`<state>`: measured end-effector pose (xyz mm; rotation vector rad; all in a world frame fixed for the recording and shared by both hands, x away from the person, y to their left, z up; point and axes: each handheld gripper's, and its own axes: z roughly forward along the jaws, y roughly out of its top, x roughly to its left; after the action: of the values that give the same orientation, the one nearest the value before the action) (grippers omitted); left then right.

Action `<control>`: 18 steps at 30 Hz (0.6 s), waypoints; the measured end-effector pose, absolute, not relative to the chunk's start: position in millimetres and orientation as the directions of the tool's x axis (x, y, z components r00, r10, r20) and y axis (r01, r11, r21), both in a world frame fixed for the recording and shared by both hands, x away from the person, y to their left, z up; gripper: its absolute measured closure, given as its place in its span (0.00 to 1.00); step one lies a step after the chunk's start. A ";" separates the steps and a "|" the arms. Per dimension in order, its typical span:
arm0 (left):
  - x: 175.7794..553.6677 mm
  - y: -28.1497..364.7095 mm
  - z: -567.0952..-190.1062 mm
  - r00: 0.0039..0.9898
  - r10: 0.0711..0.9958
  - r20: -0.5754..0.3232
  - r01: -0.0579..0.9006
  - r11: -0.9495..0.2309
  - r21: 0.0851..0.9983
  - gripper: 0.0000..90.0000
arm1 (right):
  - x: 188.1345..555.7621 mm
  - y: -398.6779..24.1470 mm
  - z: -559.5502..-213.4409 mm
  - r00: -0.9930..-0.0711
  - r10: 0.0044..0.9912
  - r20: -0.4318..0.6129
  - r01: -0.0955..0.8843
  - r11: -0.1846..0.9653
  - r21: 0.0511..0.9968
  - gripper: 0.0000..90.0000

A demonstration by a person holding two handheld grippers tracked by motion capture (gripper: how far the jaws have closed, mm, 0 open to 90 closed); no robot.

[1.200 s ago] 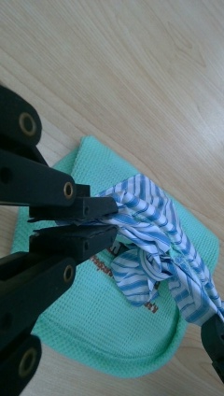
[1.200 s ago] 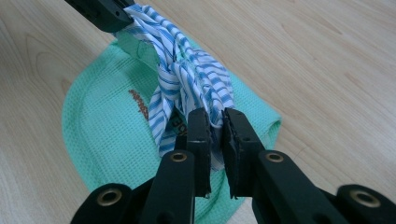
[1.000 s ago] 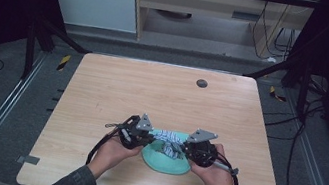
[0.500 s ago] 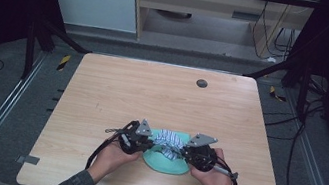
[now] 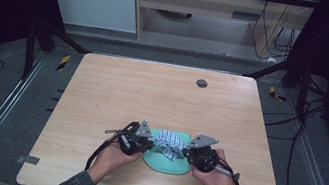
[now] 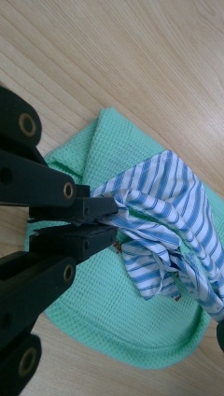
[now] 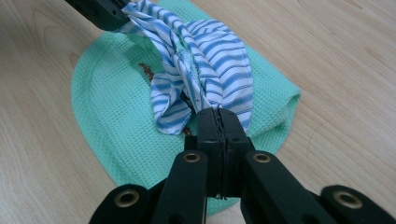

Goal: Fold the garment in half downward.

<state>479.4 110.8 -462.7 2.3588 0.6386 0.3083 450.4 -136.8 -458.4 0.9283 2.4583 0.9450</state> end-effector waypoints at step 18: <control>476.9 111.9 -464.3 0.854 0.517 0.053 0.359 -0.661 0.659 0.95 | 451.6 -136.8 -464.4 -0.714 0.694 -0.092 0.459 0.563 0.687 0.70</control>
<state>476.9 111.9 -464.3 2.3602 0.6330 0.3103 451.6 -136.8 -464.4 0.9415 2.4476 0.9263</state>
